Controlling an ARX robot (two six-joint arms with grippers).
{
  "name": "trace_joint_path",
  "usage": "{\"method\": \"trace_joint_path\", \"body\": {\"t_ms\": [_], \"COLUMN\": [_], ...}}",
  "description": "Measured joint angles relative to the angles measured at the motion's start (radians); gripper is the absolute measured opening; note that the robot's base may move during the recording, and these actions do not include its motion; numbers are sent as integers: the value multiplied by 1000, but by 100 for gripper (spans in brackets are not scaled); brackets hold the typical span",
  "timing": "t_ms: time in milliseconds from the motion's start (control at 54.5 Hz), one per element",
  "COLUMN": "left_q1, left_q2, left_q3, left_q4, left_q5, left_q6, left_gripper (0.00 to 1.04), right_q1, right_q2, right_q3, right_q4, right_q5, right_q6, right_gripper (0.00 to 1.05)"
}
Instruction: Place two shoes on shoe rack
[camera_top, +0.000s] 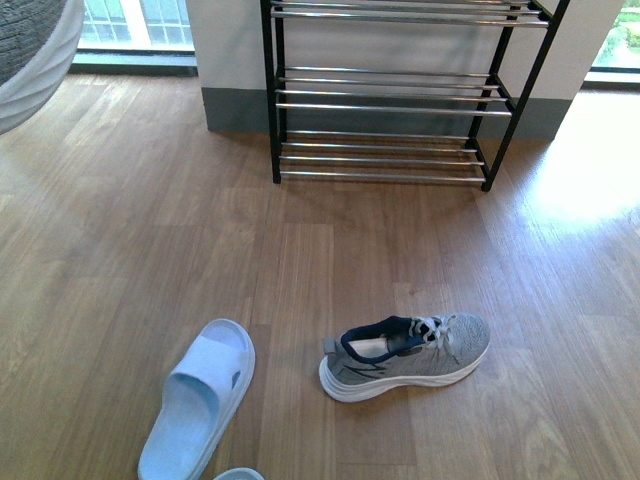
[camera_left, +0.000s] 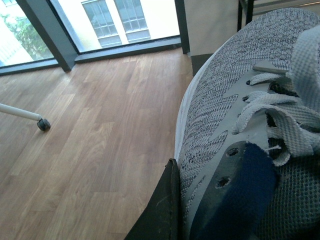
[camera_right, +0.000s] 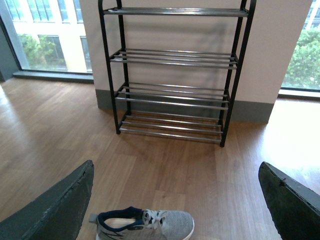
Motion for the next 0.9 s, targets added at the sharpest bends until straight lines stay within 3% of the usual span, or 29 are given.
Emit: {"method": "trace_joint_path", "body": {"t_ms": [770,825,898], "left_q1": [1,1,1], "left_q2": [0,0,0], "left_q3": [-1,-1,-1], "left_q4": [0,0,0], "left_q5": [-11,-11,-11], "left_q6": [0,0,0], "left_gripper": [2,2,2], "right_q1": [0,-15,-57], "right_q2": [0,33,288], "right_q3": [0,5,34], "right_q4": [0,-5,167], "right_q5": [0,-58,-117], "right_q6": [0,26,29], "right_gripper": [95,95,95]}}
